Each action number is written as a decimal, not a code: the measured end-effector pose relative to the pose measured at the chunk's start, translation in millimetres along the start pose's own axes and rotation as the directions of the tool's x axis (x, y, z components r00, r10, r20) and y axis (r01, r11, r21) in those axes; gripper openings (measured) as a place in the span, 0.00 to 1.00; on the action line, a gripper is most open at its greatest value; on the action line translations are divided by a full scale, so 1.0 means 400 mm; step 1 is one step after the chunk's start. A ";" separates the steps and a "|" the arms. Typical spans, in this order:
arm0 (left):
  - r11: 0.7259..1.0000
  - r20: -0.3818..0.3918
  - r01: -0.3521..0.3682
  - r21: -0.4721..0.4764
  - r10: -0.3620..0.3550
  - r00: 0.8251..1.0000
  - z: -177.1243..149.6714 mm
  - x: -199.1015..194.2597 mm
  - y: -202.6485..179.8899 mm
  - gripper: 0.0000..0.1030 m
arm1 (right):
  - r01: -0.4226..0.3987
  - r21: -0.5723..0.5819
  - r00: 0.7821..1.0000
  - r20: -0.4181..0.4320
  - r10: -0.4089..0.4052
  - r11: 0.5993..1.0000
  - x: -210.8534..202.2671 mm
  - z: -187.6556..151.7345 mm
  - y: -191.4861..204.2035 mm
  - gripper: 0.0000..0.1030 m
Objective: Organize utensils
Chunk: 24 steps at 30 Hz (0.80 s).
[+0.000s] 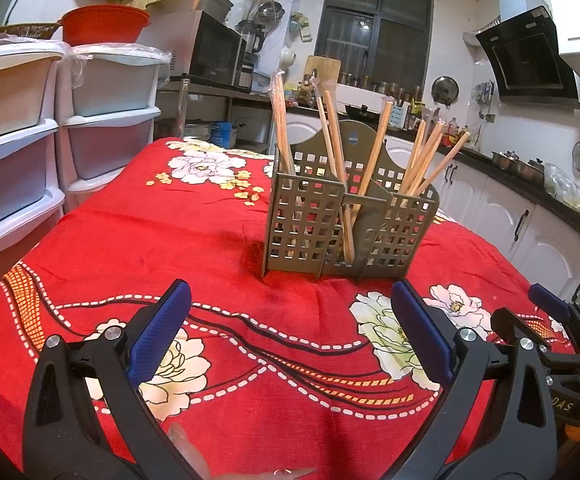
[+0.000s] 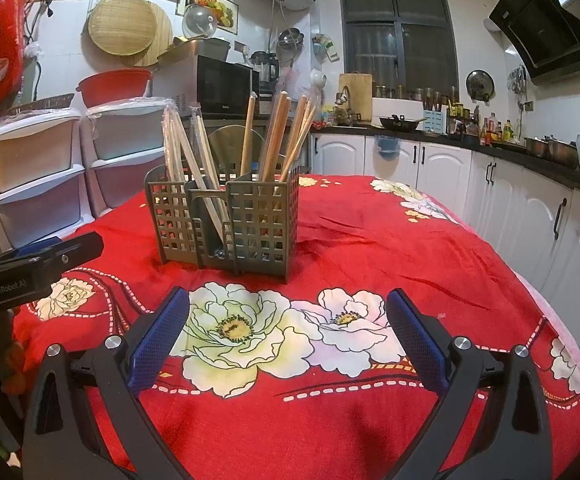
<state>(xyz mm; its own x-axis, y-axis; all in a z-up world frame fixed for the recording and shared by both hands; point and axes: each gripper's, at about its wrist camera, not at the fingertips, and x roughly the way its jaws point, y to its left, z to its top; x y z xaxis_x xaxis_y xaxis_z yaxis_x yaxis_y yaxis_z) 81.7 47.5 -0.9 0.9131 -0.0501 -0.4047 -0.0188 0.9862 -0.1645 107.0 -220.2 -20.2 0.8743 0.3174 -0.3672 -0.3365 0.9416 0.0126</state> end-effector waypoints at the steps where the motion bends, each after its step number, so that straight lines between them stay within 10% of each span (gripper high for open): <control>1: 1.000 0.001 0.001 0.001 -0.001 1.000 0.000 0.000 0.000 0.89 | 0.000 0.000 1.000 0.001 0.000 1.000 -0.001 0.000 0.000 0.93; 24: 1.000 0.001 0.004 0.005 -0.004 1.000 -0.001 -0.001 0.000 0.89 | 0.004 -0.001 1.000 -0.003 -0.004 1.000 0.000 -0.002 -0.002 0.93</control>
<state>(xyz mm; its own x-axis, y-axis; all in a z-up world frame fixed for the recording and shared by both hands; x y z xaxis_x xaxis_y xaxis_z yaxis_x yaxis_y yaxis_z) 81.2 47.5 -1.1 0.9134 -0.0541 -0.4035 -0.0130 0.9867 -0.1617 107.0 -221.0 -21.1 0.8747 0.3133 -0.3698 -0.3333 0.9428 0.0102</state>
